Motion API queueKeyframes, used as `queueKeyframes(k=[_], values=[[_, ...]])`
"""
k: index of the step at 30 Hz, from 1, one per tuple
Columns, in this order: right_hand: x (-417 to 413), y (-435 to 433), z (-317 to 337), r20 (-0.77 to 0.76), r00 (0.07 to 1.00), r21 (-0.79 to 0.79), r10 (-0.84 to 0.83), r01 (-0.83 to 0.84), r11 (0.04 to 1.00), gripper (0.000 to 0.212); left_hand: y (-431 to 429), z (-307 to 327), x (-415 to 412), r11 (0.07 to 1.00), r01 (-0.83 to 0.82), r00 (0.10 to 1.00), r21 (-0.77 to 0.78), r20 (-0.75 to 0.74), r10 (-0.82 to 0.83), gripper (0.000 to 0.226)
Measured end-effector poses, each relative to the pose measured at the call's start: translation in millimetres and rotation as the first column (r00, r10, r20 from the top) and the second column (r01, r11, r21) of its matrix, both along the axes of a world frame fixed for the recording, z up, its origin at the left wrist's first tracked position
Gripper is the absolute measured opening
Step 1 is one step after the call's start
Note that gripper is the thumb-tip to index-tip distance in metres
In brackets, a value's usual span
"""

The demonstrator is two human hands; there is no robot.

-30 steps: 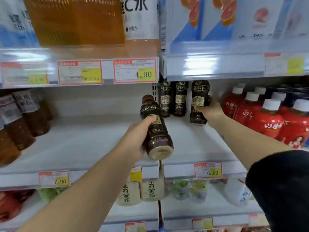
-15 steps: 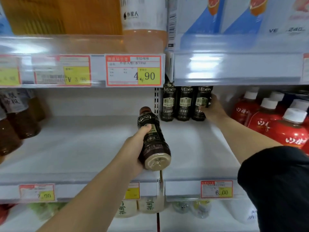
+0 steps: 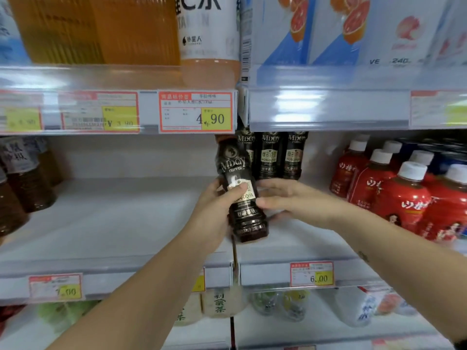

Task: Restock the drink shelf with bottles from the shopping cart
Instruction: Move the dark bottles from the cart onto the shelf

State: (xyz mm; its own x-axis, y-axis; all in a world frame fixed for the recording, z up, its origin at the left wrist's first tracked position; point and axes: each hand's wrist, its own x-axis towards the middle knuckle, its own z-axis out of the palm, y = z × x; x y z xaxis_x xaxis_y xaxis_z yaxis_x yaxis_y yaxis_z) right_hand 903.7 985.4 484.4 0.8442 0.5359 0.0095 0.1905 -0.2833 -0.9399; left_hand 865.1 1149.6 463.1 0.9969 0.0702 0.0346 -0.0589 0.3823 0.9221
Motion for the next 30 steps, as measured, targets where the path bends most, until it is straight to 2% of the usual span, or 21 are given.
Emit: queueKeyframes(k=[1,2,4,6,8,10,12,14,16,25,30], values=[[-8.8,2.5,-3.7,0.015,0.997,-0.018,0.069,-0.069,0.997,0.05,-5.3,1.3,1.5,1.0,0.003,0.999,0.006,0.034,-0.003,0.038],[-14.3,5.3,-7.4,0.067,0.996,-0.014,0.057,-0.057,0.998,0.048,-10.2,2.3,3.2,1.0,0.002,0.998,0.015,0.057,-0.002,0.037],[-12.3,6.5,-13.1,0.206,0.975,-0.001,-0.081,0.083,0.997,0.046,-17.8,1.8,6.5,0.998,-0.006,0.997,0.062,0.081,0.001,0.037],[-9.0,1.3,-17.3,0.28,0.946,-0.02,-0.165,0.177,0.984,0.049,-22.0,0.5,8.3,0.986,0.018,0.994,0.164,0.103,-0.035,0.04],[-5.0,-7.9,-21.5,0.327,0.921,-0.064,-0.211,0.244,0.968,0.057,-20.1,0.4,8.8,0.937,0.054,0.985,0.344,0.135,-0.106,0.043],[2.4,-19.1,-26.1,0.389,0.88,-0.091,-0.273,0.332,0.939,0.064,-11.7,-0.7,6.7,0.8,0.057,0.976,0.598,0.134,-0.169,0.046],[14.2,-30.0,-28.9,0.404,0.844,-0.088,-0.352,0.419,0.904,0.065,0.4,-8.2,4.4,0.575,0.032,0.979,0.817,0.092,-0.184,0.052],[27.9,-38.3,-29.6,0.369,0.824,-0.07,-0.429,0.485,0.872,0.065,11.0,-18.3,0.7,0.378,0.022,0.978,0.926,0.058,-0.198,0.051],[42.0,-43.7,-28.9,0.354,0.8,-0.052,-0.484,0.534,0.844,0.065,16.9,-25.7,-3.4,0.305,0.024,0.976,0.952,0.043,-0.211,0.046],[88.7,-41.4,-25.7,0.409,0.748,-0.123,-0.522,0.612,0.781,0.062,18.3,-32.1,-3.0,0.306,-0.02,0.984,0.952,0.072,-0.162,0.037],[100.1,-41.7,-27.2,0.39,0.733,-0.162,-0.557,0.651,0.742,0.061,17.4,-35.3,-2.6,0.293,-0.061,0.982,0.954,0.11,-0.153,0.035]])
